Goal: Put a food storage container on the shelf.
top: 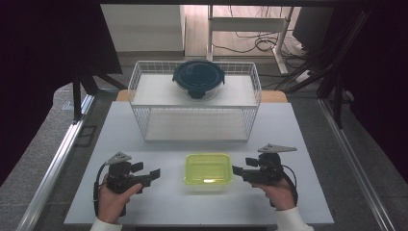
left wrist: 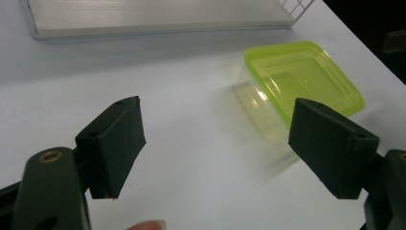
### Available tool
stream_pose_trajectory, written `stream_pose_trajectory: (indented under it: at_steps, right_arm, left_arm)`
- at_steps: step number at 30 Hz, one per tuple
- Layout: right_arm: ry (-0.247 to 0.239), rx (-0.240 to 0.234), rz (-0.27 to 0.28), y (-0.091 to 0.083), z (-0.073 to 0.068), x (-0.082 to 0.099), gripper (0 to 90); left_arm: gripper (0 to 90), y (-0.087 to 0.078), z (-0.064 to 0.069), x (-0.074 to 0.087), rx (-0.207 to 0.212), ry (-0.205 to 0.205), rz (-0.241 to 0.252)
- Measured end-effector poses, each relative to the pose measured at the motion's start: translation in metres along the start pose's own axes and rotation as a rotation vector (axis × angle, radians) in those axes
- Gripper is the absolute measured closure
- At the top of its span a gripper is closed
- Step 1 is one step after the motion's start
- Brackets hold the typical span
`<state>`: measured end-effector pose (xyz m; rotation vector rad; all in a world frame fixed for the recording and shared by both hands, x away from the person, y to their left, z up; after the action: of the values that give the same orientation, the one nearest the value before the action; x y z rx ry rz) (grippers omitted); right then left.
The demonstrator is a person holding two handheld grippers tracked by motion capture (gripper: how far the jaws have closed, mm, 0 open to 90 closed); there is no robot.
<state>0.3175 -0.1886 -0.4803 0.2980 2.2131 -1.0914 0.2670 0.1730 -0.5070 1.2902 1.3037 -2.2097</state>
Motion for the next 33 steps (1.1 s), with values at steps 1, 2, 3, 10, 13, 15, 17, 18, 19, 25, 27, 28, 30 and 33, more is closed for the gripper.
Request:
stream_pose_trajectory:
  at_steps: [1,2,3,10,13,15,17,18,19,25,27,28,30,33]
  right_arm:
    - [0.002,-0.003,-0.006,0.001,0.001,0.000,30.4]
    - [0.008,-0.006,-0.017,0.003,0.003,0.001,31.8]
    - [0.008,-0.006,-0.017,0.003,0.003,0.001,31.8]
    - [0.051,-0.022,-0.042,0.009,0.011,0.004,35.7]
    - [0.065,-0.037,-0.049,0.011,0.012,0.005,37.4]
    - [0.074,-0.051,-0.055,0.012,0.012,0.004,38.2]
    - [0.082,-0.061,-0.059,0.014,0.011,0.004,38.4]
    - [0.082,-0.061,-0.059,0.014,0.011,0.004,38.4]
    - [0.081,-0.062,-0.063,0.015,0.011,0.004,38.4]
    - [0.127,-0.090,-0.073,0.021,0.013,0.004,41.4]
    - [0.137,-0.095,-0.077,0.023,0.014,0.005,42.1]
    - [0.144,-0.098,-0.080,0.025,0.014,0.005,42.5]
    - [0.163,-0.106,-0.091,0.030,0.015,0.006,43.8]
    - [0.176,-0.099,-0.097,0.033,0.016,0.008,43.7]
  left_arm:
    - [19.5,0.001,0.000,0.000,0.001,-0.002,-0.002]
    - [19.1,0.003,0.000,0.000,0.000,-0.002,-0.005]
    - [19.1,0.003,0.000,0.000,0.000,-0.002,-0.005]
    - [21.6,0.012,0.005,0.001,0.028,-0.020,-0.029]
    - [23.2,0.019,0.008,0.001,0.039,-0.026,-0.045]
    - [23.3,0.025,0.009,0.002,0.059,-0.041,-0.054]
    - [24.0,0.032,0.011,0.000,0.103,-0.057,-0.062]
    - [23.8,0.032,0.011,0.000,0.103,-0.057,-0.062]
    - [23.8,0.034,0.011,-0.001,0.117,-0.062,-0.065]
    - [27.4,0.048,0.017,-0.012,0.201,-0.087,-0.071]
    - [28.3,0.051,0.018,-0.013,0.208,-0.093,-0.073]
    - [29.7,0.053,0.018,-0.015,0.213,-0.100,-0.076]
    - [34.1,0.059,0.021,-0.017,0.245,-0.111,-0.085]
    - [36.7,0.066,0.024,-0.019,0.284,-0.125,-0.098]
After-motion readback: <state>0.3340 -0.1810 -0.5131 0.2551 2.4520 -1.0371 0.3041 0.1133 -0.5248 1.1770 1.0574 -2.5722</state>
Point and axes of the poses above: each handheld gripper's, and its own axes: y roughly forward along the jaws, x roughly out of its underside, z roughly to its right, the point moved 5 cm from there along y, roughly forward along the jaws, and after that the axes turned 14 degrees about y, right-handed, at the moved point
